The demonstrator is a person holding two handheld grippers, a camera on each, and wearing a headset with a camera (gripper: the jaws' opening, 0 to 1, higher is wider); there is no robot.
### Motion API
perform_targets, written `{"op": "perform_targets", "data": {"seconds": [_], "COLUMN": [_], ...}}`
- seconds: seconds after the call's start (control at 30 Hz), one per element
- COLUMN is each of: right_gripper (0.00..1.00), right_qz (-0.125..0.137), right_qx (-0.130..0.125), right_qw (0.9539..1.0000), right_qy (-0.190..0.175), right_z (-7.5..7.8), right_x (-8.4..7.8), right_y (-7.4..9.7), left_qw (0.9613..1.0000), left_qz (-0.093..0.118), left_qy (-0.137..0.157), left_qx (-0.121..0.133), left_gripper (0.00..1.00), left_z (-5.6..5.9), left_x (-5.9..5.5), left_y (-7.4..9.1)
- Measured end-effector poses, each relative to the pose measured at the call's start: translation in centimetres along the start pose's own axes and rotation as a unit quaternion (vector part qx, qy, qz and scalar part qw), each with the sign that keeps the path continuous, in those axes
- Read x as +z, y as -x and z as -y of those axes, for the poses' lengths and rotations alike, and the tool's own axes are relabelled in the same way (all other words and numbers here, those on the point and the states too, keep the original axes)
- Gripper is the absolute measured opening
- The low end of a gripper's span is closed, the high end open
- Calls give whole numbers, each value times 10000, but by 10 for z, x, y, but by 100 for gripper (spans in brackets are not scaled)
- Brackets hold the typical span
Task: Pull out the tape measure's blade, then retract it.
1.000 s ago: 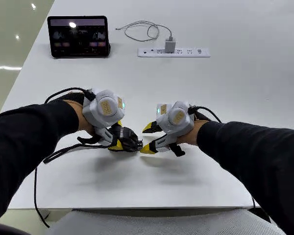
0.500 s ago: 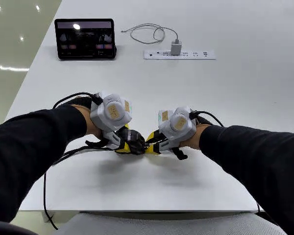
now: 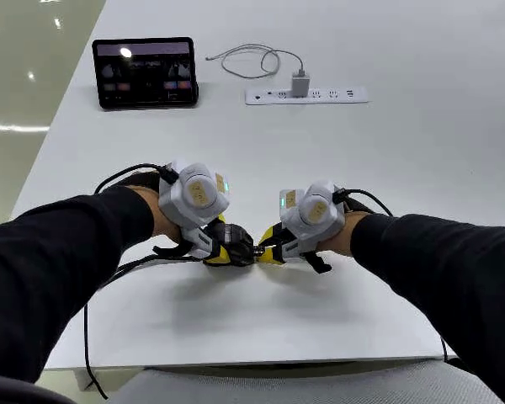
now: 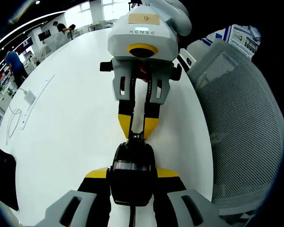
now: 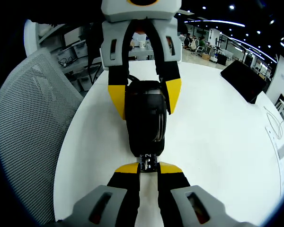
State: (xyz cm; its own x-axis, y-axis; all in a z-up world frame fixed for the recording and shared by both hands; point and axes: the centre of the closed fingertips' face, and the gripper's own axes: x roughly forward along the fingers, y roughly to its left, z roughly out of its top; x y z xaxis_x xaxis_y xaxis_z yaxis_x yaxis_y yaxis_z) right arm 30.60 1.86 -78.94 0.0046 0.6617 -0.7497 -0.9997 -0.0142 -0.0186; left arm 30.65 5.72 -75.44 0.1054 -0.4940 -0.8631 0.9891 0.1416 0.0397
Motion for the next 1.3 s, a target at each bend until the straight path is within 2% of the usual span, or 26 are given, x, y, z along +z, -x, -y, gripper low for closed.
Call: {"op": "perform_targets", "data": {"seconds": [0.27, 0.63, 0.8, 1.1, 1.23, 1.3], "right_gripper": [8, 8, 10, 12, 13, 14], "right_qz": [-123, -122, -130, -317, -168, -224], "right_qx": [25, 93, 120, 256, 176, 92], "right_qw": [9999, 9997, 9996, 9992, 9996, 9996], "right_qy": [-12, -177, -225, -40, -142, -126], "right_z": [2, 3, 2, 0, -1, -1], "right_x": [-8, -21, -18, -17, -8, -10], "right_y": [6, 19, 15, 11, 5, -2], "left_qw": [10000, 9999, 9999, 9998, 9998, 9998], "left_qz": [53, 89, 112, 151, 148, 149], "left_qy": [71, 74, 60, 113, 126, 142], "left_qx": [-37, -52, -35, -67, -62, -64], "left_gripper": [30, 30, 30, 30, 30, 30], "left_z": [0, 0, 0, -1, -1, -1], "left_x": [2, 3, 4, 2, 2, 2], "left_y": [0, -1, -2, -2, -2, -2]}}
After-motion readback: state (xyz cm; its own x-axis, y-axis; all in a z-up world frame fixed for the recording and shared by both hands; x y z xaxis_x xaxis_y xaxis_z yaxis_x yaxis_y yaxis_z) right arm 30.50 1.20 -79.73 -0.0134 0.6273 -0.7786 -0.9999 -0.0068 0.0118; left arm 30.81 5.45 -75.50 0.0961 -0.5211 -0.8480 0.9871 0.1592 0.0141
